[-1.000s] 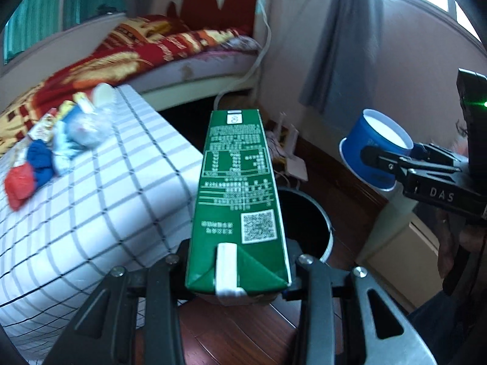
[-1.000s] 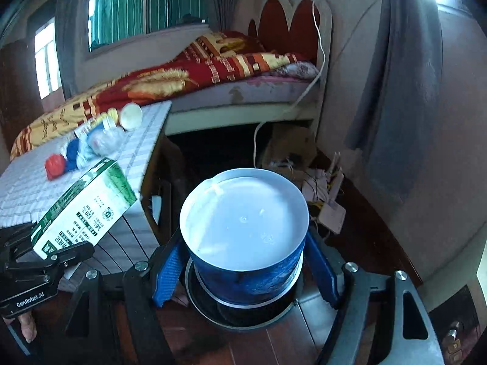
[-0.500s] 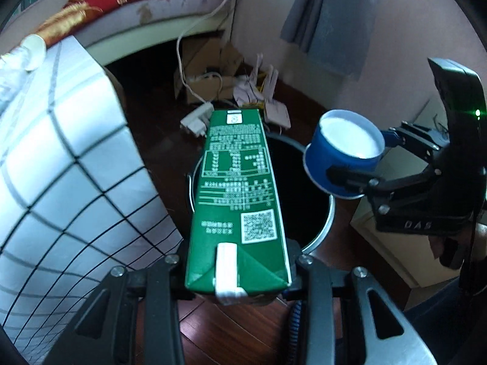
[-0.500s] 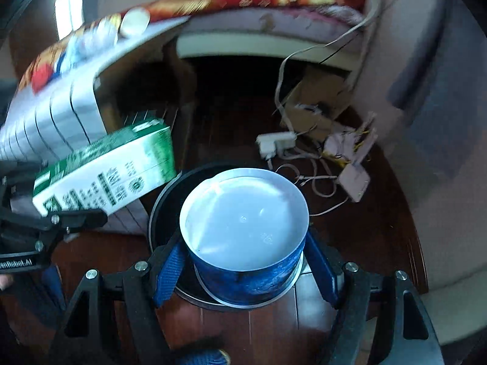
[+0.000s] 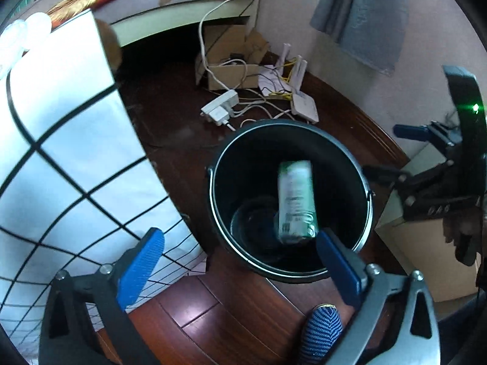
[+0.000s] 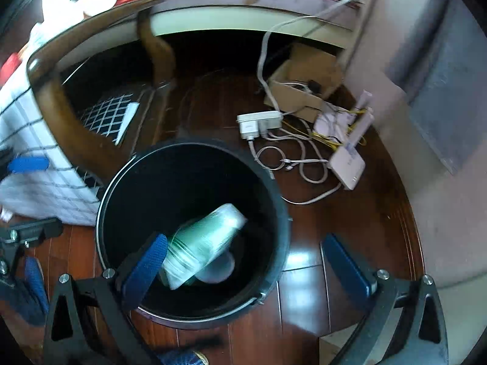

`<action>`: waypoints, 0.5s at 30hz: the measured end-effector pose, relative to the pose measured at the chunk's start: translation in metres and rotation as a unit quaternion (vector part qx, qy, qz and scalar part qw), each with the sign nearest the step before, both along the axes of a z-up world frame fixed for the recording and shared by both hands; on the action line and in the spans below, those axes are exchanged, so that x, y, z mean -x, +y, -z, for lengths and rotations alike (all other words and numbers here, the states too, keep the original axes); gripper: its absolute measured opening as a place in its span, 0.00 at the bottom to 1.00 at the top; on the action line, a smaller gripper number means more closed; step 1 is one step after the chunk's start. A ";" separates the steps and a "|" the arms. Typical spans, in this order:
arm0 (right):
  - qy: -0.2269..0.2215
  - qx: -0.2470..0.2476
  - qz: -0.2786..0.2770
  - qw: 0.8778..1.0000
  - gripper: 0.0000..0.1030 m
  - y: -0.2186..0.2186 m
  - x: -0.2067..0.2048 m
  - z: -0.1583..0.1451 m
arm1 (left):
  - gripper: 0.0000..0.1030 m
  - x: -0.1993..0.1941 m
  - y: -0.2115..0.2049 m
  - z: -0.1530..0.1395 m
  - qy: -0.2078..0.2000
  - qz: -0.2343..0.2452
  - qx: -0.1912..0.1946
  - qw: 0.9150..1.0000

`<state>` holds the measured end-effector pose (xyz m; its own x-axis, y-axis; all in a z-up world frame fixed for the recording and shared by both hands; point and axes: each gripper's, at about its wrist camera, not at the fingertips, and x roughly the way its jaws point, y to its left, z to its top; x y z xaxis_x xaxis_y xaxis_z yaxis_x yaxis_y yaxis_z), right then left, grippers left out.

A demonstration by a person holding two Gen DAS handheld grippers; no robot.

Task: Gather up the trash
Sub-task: 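Carry the carton and cup over the black bin and open both tools, then move both tools back toward the items on the box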

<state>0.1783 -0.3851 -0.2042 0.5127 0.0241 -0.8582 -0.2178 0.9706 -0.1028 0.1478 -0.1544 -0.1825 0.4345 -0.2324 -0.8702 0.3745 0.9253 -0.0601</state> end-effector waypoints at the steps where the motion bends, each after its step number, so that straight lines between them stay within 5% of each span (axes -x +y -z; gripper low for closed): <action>1: -0.001 -0.003 0.007 1.000 1.00 -0.001 0.002 -0.003 | 0.98 0.002 0.000 -0.002 -0.005 -0.002 -0.004 1.000; 15: -0.030 -0.025 0.031 0.999 1.00 0.021 0.025 -0.043 | 0.98 0.026 0.026 -0.055 -0.063 -0.036 -0.001 0.997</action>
